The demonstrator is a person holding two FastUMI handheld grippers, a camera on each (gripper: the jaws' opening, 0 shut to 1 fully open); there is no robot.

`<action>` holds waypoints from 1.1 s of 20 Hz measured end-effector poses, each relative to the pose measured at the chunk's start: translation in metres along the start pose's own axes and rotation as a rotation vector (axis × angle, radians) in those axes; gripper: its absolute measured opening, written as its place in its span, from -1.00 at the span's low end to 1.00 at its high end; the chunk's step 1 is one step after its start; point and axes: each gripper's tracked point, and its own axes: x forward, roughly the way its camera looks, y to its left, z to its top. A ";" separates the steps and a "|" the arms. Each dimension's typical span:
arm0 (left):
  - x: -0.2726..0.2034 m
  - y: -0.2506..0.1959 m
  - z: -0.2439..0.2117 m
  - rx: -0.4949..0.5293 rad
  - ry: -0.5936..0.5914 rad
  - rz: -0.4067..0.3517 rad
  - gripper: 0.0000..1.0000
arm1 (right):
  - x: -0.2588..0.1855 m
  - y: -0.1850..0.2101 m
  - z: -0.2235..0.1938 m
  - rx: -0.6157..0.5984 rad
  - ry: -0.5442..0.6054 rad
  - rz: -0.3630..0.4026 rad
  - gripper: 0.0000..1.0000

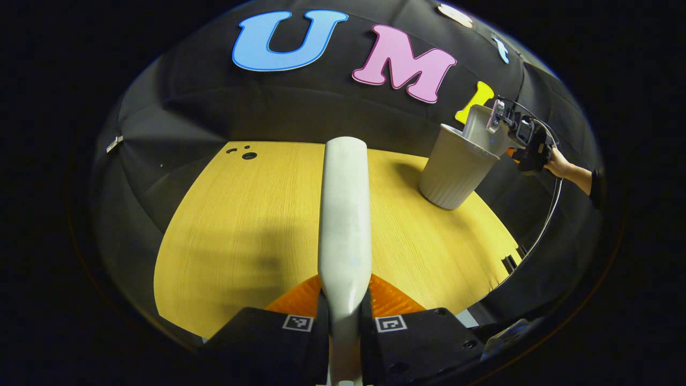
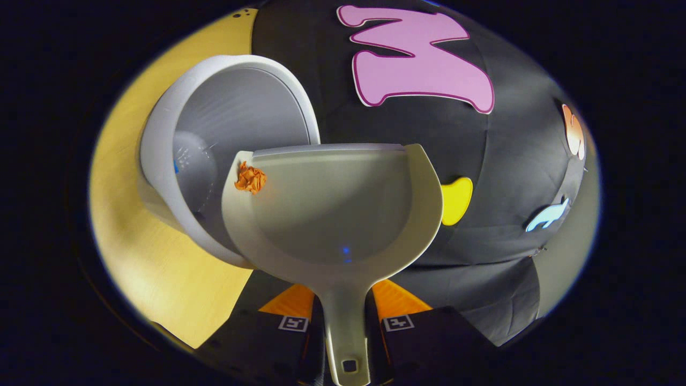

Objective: Pick up the small broom and dustpan from the desktop, sweep the trash into the dustpan with the broom, and then empty the trash into the garbage bin.

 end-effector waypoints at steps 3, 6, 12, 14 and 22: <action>0.001 -0.005 0.002 0.001 -0.001 0.006 -0.47 | 0.000 -0.007 0.005 0.071 0.010 0.004 -0.29; 0.003 -0.011 0.001 -0.013 0.006 -0.002 -0.45 | 0.003 -0.029 0.016 0.040 -0.014 -0.082 -0.29; 0.011 -0.023 0.013 0.002 -0.002 -0.021 -0.45 | 0.007 -0.040 0.040 -0.073 -0.083 -0.114 -0.29; 0.012 -0.026 0.016 0.003 -0.008 -0.026 -0.44 | 0.006 -0.038 0.041 -0.079 -0.085 -0.101 -0.29; 0.012 -0.018 0.019 -0.023 -0.019 -0.011 -0.45 | -0.006 -0.036 0.034 0.250 -0.037 0.019 -0.23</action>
